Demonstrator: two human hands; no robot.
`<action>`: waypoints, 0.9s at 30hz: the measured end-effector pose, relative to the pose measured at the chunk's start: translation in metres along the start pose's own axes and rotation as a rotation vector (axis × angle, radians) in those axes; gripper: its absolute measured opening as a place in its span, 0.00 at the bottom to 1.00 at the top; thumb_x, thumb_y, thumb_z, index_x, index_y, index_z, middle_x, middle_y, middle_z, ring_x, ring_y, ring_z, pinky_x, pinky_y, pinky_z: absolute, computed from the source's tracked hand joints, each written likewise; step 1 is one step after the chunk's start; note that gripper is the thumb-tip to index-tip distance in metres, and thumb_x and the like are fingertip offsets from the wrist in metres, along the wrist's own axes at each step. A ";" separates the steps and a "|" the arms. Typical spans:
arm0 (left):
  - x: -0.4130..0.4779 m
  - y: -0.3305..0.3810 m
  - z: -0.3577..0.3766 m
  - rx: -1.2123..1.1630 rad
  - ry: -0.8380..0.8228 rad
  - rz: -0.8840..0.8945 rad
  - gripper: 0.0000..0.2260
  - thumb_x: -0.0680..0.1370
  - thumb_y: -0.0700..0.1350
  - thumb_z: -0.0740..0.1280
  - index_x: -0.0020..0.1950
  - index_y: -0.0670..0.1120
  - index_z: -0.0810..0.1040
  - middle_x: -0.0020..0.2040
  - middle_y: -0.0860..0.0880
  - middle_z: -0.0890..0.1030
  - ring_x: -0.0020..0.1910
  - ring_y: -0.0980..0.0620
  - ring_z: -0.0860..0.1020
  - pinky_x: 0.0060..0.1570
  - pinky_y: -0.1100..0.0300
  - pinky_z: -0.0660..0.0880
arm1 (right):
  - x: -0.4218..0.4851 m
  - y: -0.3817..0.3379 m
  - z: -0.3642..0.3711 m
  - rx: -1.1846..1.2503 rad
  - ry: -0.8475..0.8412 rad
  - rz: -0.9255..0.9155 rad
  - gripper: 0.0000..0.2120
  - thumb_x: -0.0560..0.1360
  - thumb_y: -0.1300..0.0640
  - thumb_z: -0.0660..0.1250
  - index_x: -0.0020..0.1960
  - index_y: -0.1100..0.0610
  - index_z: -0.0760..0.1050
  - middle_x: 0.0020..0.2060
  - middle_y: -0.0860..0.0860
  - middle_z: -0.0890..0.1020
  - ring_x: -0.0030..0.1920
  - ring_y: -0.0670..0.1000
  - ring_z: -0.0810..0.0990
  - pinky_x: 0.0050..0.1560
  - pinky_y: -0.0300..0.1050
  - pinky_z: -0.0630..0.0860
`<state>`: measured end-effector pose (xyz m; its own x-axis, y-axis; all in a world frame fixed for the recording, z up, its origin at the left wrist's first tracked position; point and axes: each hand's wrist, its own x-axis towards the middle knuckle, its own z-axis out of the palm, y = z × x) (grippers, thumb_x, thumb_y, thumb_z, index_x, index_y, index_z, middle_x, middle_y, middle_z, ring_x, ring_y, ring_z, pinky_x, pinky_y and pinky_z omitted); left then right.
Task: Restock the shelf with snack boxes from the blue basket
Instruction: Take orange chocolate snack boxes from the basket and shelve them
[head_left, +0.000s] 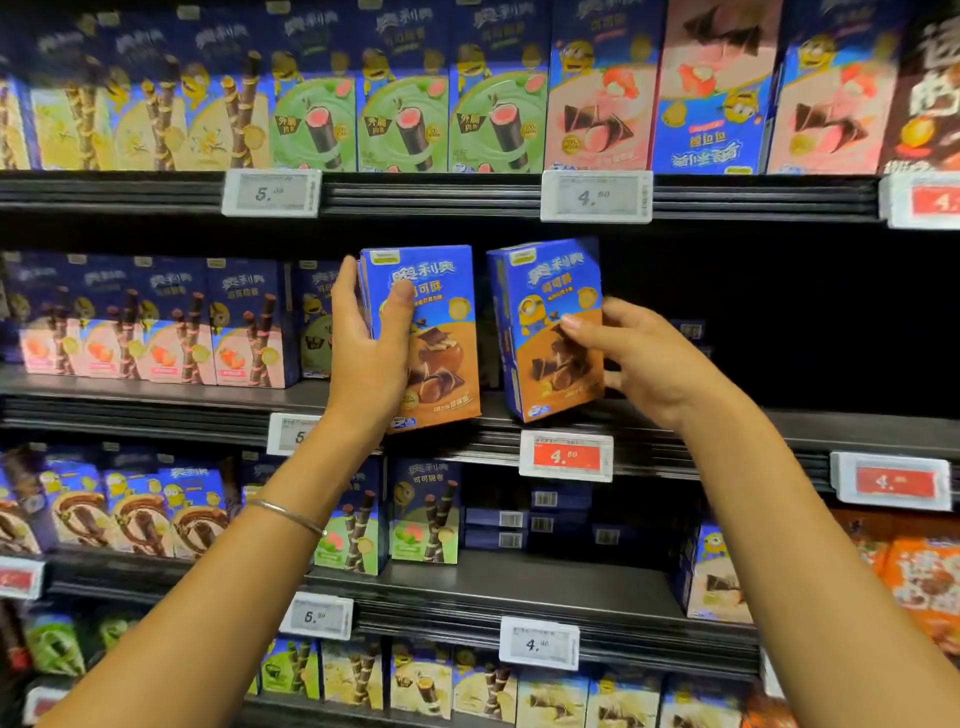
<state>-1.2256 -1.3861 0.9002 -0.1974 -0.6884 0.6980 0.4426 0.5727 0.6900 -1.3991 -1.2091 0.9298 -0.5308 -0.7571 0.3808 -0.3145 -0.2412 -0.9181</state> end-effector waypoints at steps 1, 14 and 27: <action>0.001 -0.001 0.002 -0.013 0.009 -0.012 0.36 0.80 0.60 0.65 0.84 0.45 0.60 0.74 0.47 0.76 0.67 0.52 0.81 0.63 0.50 0.82 | 0.006 0.005 -0.009 -0.025 0.042 0.036 0.14 0.77 0.52 0.72 0.61 0.54 0.79 0.52 0.49 0.87 0.51 0.48 0.87 0.56 0.52 0.79; 0.004 -0.005 0.024 -0.081 0.016 -0.061 0.18 0.87 0.52 0.62 0.75 0.45 0.68 0.57 0.55 0.84 0.51 0.57 0.87 0.44 0.65 0.81 | 0.093 0.041 -0.054 -0.381 0.326 0.270 0.21 0.81 0.52 0.66 0.69 0.64 0.73 0.65 0.62 0.78 0.65 0.63 0.77 0.65 0.61 0.75; -0.002 -0.006 0.037 -0.063 -0.023 -0.065 0.11 0.88 0.51 0.62 0.68 0.49 0.69 0.48 0.65 0.86 0.47 0.60 0.87 0.40 0.68 0.81 | 0.133 0.068 -0.075 -0.575 0.412 0.154 0.20 0.81 0.54 0.67 0.69 0.63 0.74 0.69 0.60 0.76 0.66 0.60 0.77 0.56 0.45 0.72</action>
<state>-1.2600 -1.3717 0.9020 -0.2475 -0.7121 0.6570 0.4821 0.4977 0.7210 -1.5502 -1.2806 0.9265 -0.8204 -0.4393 0.3660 -0.5161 0.2936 -0.8046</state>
